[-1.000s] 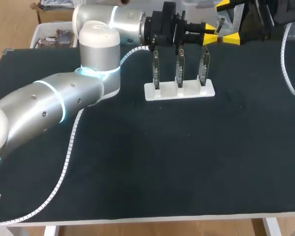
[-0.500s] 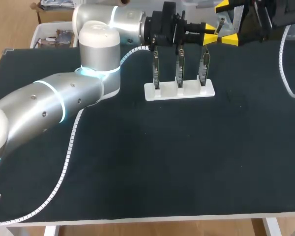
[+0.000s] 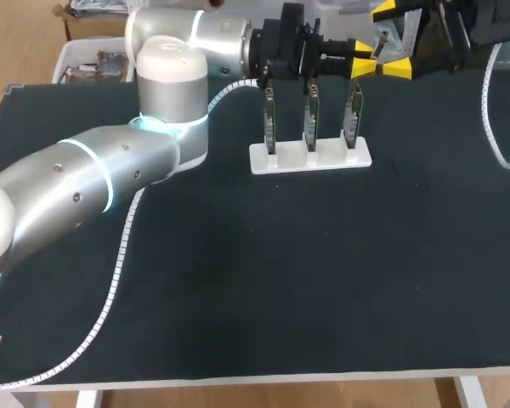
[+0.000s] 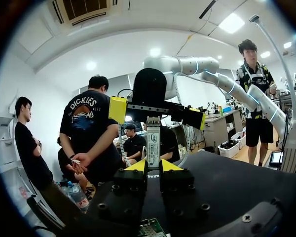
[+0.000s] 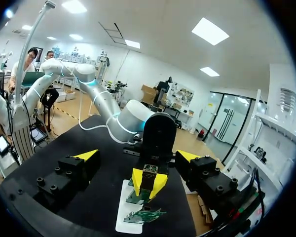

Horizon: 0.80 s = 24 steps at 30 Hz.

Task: Pick up the optical module with the left hand, and insert it into the network port with the right hand.

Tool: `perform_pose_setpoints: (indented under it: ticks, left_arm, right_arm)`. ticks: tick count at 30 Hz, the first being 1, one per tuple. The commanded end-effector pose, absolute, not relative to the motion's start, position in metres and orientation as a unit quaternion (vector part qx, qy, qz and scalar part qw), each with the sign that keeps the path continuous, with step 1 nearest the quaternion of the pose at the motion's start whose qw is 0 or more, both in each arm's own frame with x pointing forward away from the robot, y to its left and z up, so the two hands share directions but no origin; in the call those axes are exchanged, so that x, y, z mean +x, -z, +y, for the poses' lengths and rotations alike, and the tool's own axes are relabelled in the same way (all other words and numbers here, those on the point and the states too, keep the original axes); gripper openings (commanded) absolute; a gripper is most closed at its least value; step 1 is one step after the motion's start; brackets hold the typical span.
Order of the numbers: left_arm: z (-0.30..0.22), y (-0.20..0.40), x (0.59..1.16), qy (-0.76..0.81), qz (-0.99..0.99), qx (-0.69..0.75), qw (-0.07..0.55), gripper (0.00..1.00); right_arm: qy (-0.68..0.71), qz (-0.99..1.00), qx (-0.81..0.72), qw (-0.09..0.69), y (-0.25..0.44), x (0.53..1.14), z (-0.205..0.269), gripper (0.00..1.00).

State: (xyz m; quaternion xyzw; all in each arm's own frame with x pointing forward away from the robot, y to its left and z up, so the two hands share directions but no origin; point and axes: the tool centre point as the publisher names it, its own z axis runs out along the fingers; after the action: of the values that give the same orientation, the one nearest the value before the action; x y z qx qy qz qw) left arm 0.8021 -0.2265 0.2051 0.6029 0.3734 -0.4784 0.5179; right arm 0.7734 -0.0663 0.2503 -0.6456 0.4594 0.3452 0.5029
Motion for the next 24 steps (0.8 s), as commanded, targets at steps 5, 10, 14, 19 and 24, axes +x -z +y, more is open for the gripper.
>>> perform_pose_setpoints:
  ticks: [5,10,14,19,24]
  left_arm:
    - [-0.2286,-0.2045,0.8084,0.481,0.37,0.605,0.515,0.0]
    - [-0.2286,-0.2045,0.8084,0.481,0.37,0.605,0.515,0.0]
    - [-0.2286,-0.2045,0.8084,0.481,0.37,0.605,0.515,0.0]
    - [-0.2286,-0.2045,0.8084,0.481,0.37,0.605,0.515,0.0]
    - [-0.2286,-0.2045,0.8084,0.481,0.37,0.605,0.515,0.0]
  right_arm:
    - [-0.345,0.459,-0.646,0.503,-0.2503,0.7739,-0.0659,0.79]
    - [-0.345,0.459,-0.646,0.503,-0.2503,0.7739,-0.0659,0.47]
    - [-0.345,0.459,-0.646,0.503,-0.2503,0.7739,-0.0659,0.43]
    - [-0.345,0.459,-0.646,0.503,-0.2503,0.7739,-0.0659,0.36]
    - [-0.345,0.459,-0.646,0.503,-0.2503,0.7739,-0.0659,0.09]
